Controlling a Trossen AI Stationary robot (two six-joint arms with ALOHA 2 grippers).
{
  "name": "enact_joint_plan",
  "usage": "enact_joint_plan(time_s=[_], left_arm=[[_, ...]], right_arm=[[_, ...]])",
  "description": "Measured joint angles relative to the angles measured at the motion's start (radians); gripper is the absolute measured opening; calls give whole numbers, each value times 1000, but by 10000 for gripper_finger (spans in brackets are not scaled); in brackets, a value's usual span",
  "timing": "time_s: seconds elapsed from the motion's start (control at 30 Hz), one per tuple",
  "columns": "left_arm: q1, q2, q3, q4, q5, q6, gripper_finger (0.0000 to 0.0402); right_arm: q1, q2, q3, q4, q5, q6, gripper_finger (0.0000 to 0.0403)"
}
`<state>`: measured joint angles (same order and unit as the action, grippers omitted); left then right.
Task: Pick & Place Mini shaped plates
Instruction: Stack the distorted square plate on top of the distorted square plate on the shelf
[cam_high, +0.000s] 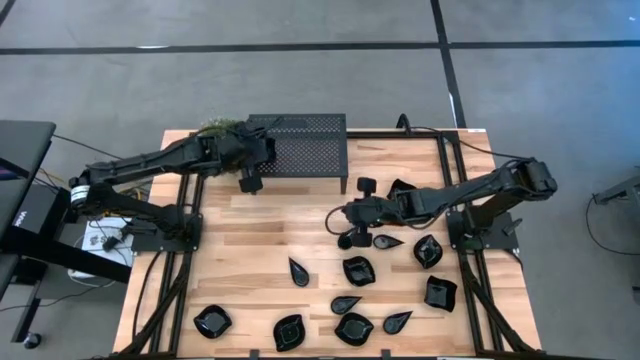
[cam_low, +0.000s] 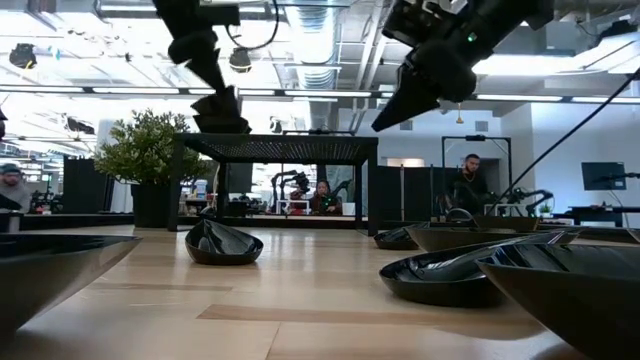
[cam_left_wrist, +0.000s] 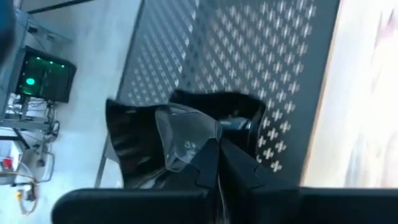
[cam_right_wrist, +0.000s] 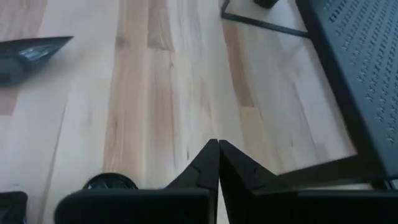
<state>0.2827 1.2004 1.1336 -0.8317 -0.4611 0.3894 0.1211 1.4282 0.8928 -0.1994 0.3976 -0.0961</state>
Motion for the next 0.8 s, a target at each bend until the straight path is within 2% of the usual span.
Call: enact_joint_plan(time_s=[0.2, 0.5, 0.7, 0.8], left_arm=[[-8, 1, -72, 54, -1, 27, 28], [-18, 1, -77, 152, -10, 73, 82], [-143, -3, -77, 237, -8, 70, 99], [-234, -3, -77, 284, 33, 47, 99]], right_arm=[[-6, -2, 0, 21, -4, -23, 7], [-4, -2, 0, 85, -4, -71, 4], [-4, -2, 0, 89, -5, -70, 5], [-4, -2, 0, 122, -5, -55, 3]])
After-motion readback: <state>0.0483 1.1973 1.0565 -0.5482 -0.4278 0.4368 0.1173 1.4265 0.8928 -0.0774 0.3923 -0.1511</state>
